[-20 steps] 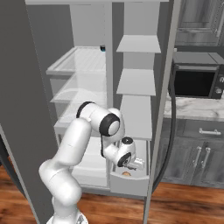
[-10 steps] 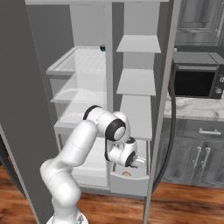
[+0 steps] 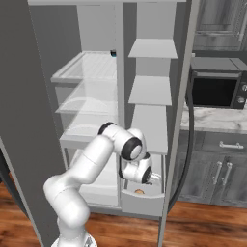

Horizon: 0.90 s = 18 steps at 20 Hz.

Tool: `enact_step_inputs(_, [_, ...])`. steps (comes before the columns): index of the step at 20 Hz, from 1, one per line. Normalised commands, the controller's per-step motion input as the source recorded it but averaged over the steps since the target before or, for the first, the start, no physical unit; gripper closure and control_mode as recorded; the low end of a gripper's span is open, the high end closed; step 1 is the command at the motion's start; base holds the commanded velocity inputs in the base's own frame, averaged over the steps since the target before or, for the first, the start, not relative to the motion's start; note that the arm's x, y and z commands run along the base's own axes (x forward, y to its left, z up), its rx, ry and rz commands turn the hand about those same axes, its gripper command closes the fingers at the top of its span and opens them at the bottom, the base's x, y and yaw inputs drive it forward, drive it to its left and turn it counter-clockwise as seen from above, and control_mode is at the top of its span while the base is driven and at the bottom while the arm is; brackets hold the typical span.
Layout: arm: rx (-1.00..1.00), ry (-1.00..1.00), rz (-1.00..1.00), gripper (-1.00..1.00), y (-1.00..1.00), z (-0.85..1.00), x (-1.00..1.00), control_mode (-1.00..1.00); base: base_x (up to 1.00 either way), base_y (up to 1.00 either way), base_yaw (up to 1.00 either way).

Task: Take the eggplant and peach from the fridge shelf and place them in the freezer drawer to begin freezing them.

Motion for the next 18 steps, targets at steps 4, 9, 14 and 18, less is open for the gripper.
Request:
enact_step_inputs(4, [0.0,0.0,0.0,1.0,-0.05,-0.29,0.39,-1.0,0.0,0.0,0.0])
enact_step_inputs(9, [0.0,0.0,0.0,1.0,-0.14,-0.34,0.2,-1.0,0.0,0.0,0.0])
enact_step_inputs(14, [0.0,0.0,0.0,-1.0,-0.17,-0.39,0.2,-1.0,0.0,0.0,0.0])
enact_step_inputs(18, [0.0,0.0,0.0,-1.0,-0.08,-0.13,0.11,-1.0,0.0,0.0,0.0])
